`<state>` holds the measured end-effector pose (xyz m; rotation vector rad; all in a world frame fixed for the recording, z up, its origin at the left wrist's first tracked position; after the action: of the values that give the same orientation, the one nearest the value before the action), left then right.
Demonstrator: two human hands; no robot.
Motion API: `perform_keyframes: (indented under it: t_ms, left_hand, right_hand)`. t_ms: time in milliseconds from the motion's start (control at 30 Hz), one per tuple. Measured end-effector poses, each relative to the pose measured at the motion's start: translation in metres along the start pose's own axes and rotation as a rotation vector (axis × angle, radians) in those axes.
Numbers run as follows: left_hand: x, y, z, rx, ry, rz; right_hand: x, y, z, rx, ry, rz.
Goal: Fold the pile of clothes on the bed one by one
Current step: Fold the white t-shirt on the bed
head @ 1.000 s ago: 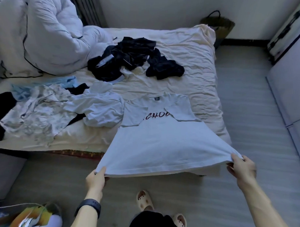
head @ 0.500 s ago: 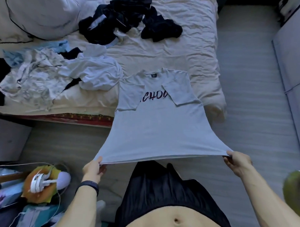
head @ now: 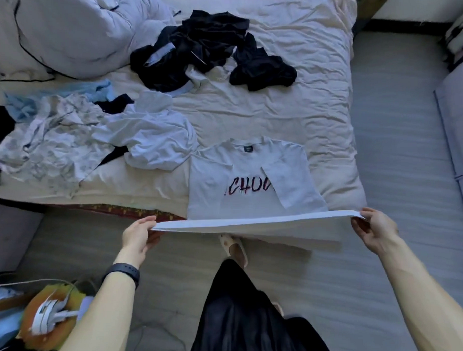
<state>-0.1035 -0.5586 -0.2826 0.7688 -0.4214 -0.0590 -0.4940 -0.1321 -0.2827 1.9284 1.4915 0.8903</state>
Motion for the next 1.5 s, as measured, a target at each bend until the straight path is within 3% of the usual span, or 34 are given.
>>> perform_keyframes:
  t_ms: [233, 533, 700, 767, 933, 1067, 1200, 1233, 1333, 1500]
  left_hand:
    - [-0.125, -0.125, 0.108, -0.074, -0.12, -0.038]
    - [-0.255, -0.276, 0.143, -0.062, -0.248, 0.016]
    - [-0.303, -0.327, 0.128, -0.051, -0.332, -0.004]
    - [-0.305, -0.326, 0.123, -0.077, -0.398, 0.024]
    - [-0.31, -0.288, 0.132, -0.465, -0.89, -0.018]
    - [-0.324, -0.289, 0.143, -0.713, -1.144, -0.079]
    - [-0.343, -0.288, 0.15, -1.238, -1.363, -0.266]
    - [-0.346, -0.29, 0.155, -1.294, -1.368, -0.263]
    - [-0.354, -0.301, 0.166, -1.158, -1.384, -0.168]
    - [-0.363, -0.302, 0.17, -0.975, -1.669, -0.275]
  right_hand:
    - [-0.13, -0.072, -0.06, 0.014, 0.088, 0.126]
    - [-0.276, -0.212, -0.091, 0.038, 0.201, 0.264]
    - [-0.339, -0.265, -0.07, 0.052, 0.326, 0.028]
    - [-0.342, -0.27, -0.066, 0.202, 0.444, 0.042]
    - [-0.33, -0.253, -0.065, 0.551, 0.977, 0.136]
    - [-0.339, -0.261, -0.078, 0.618, 1.044, 0.12]
    - [-0.348, -0.275, -0.087, 0.624, 1.074, 0.187]
    - [-0.351, -0.277, -0.087, 0.611, 1.095, 0.192]
    - [-0.352, -0.281, -0.085, 0.592, 1.1, 0.203]
    - [-0.337, -0.284, -0.093, 0.462, 0.926, 0.182]
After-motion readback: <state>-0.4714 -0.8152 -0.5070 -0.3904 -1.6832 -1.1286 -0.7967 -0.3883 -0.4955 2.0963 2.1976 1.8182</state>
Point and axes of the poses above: each hand's wrist, its own y-axis away from the middle knuckle, its own x-axis out of the back of the hand, z = x × y, the point moved 5 cm from there along -y, towards the middle knuckle, and after that the axes turned 8 degrees about z, right-handed, at the moved point
